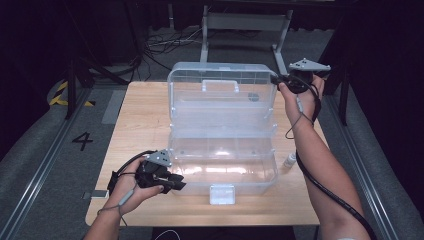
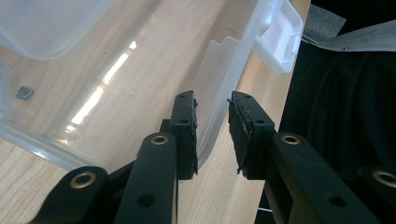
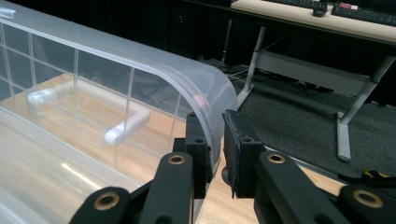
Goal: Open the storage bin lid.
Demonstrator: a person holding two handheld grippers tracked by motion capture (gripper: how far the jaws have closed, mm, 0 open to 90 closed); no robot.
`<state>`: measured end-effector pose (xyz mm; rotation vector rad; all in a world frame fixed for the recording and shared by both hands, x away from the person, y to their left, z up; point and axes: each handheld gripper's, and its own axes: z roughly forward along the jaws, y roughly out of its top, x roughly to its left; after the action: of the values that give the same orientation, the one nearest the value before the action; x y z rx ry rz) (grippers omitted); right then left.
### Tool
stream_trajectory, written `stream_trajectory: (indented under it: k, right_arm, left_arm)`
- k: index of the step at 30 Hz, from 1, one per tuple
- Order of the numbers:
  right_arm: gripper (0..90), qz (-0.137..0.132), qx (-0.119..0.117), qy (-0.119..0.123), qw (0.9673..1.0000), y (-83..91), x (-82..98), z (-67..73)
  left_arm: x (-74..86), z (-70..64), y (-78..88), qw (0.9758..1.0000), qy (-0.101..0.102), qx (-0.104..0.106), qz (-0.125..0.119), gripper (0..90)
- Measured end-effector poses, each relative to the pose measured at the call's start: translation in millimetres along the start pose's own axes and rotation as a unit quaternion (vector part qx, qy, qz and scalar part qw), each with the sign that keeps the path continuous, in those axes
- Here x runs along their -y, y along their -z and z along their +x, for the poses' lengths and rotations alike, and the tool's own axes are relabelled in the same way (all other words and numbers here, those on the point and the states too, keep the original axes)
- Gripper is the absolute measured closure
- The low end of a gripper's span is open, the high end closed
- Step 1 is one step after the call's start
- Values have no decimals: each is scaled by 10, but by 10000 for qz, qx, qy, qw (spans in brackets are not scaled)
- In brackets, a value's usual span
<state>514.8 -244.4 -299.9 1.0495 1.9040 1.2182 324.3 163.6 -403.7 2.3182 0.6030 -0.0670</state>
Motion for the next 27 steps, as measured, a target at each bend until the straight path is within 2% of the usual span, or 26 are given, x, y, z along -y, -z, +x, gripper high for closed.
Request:
stream_trajectory:
  k: [7, 16, 27]
  right_arm:
    - [830, 49, 116, -70, 9999, -165, 5, -30]
    - [840, 80, 183, -12, 9998, -278, 29, -49]
    - [841, -72, 31, 87, 9999, -416, 117, -128]
  left_arm:
    - [4, 3, 2, 10000, -10, 3, -7, 723]
    - [2, 9, 2, 10000, 6, 41, -17, 726]
    - [3, 17, 5, 10000, 2, 70, -25, 730]
